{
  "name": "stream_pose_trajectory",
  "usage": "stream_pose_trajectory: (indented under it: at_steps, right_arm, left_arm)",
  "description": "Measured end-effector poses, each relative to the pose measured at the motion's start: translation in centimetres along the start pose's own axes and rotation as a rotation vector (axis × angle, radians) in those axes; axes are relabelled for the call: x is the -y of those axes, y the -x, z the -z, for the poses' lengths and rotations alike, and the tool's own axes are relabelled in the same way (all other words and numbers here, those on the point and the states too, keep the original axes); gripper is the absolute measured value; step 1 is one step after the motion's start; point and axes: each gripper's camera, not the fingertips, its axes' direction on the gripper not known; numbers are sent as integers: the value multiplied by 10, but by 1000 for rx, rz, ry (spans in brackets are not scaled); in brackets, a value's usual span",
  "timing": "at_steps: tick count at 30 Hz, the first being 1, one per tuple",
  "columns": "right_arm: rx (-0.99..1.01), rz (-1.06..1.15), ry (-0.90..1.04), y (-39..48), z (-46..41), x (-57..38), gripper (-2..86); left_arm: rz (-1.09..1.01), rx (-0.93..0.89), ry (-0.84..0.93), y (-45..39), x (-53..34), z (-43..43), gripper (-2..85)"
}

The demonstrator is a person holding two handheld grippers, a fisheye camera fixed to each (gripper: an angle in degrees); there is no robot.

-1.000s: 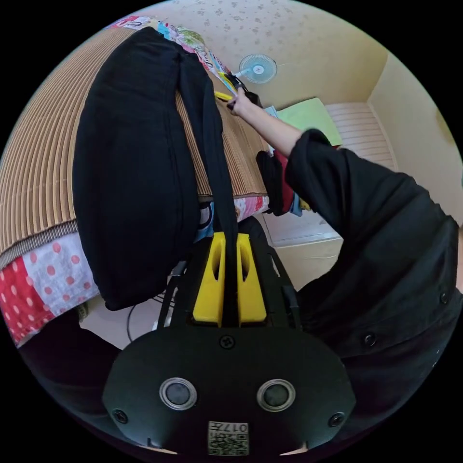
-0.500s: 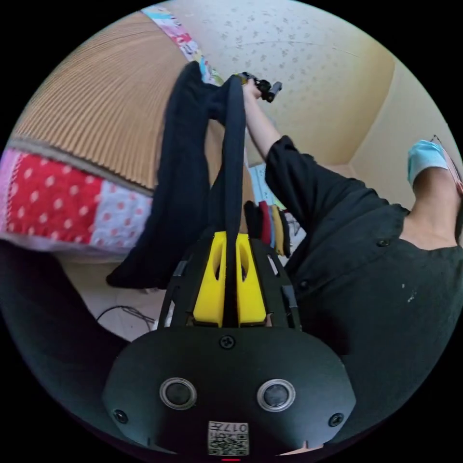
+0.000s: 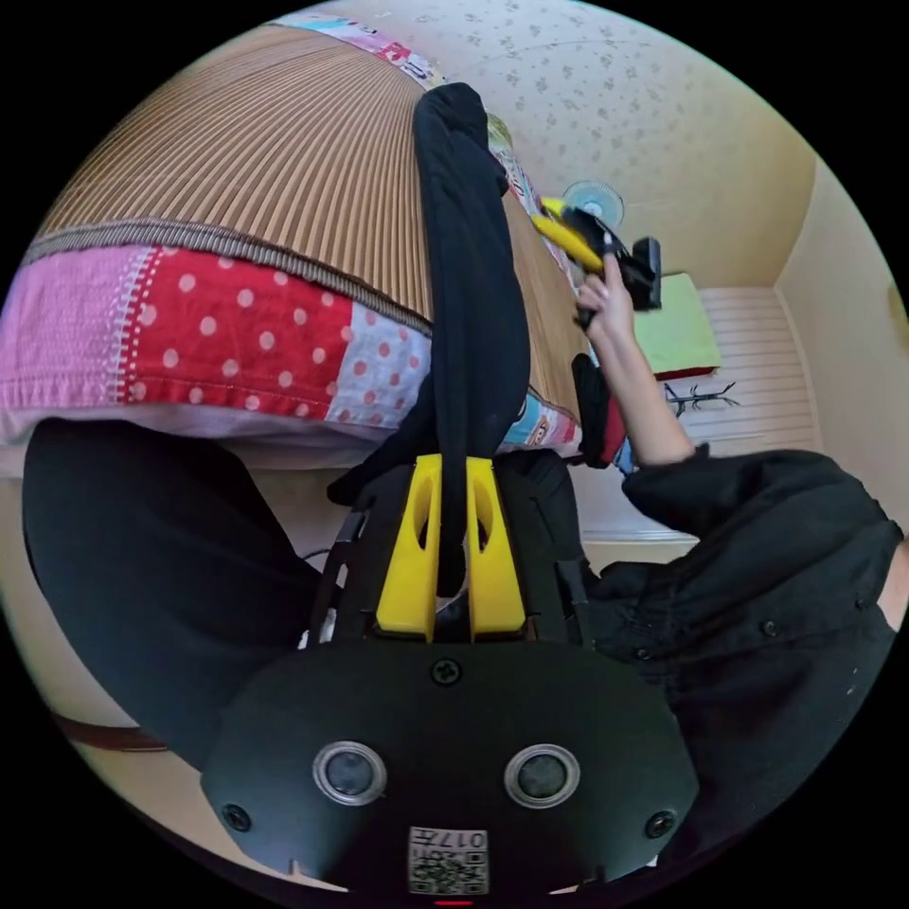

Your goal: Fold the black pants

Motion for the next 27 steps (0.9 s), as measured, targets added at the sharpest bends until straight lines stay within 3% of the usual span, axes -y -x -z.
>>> stream_pose_trajectory:
  at_steps: [5, 8, 14, 16, 20, 22, 25, 27]
  right_arm:
    - [117, -116, -14, 2, 13, -164, 112]
    - [150, -163, -6, 12, 3, -212, 118]
    - [115, -176, 73, 21, -13, -226, 89]
    - [77, -206, 111, 19, -10, -220, 60]
    - [211, -241, 134, 8, 26, -213, 31]
    - [263, -237, 88, 10, 54, -216, 28]
    - [277, -191, 41, 20, 96, -223, 30]
    - [202, -178, 28, 21, 112, -229, 34]
  left_arm:
    - [-32, 81, 43, -18, 8, -8, 50]
    - [-6, 115, 73, -26, 14, -12, 50]
    - [1, 159, 89, -51, 20, -5, 48]
    - [-4, 104, 96, -55, 23, 2, 44]
    - [-17, -77, 89, -57, 25, 28, 40]
    - [-59, -320, 39, -55, 24, 57, 39]
    - [-134, -529, 27, -50, 19, 74, 38]
    - [-136, -488, 79, -40, 13, 69, 39]
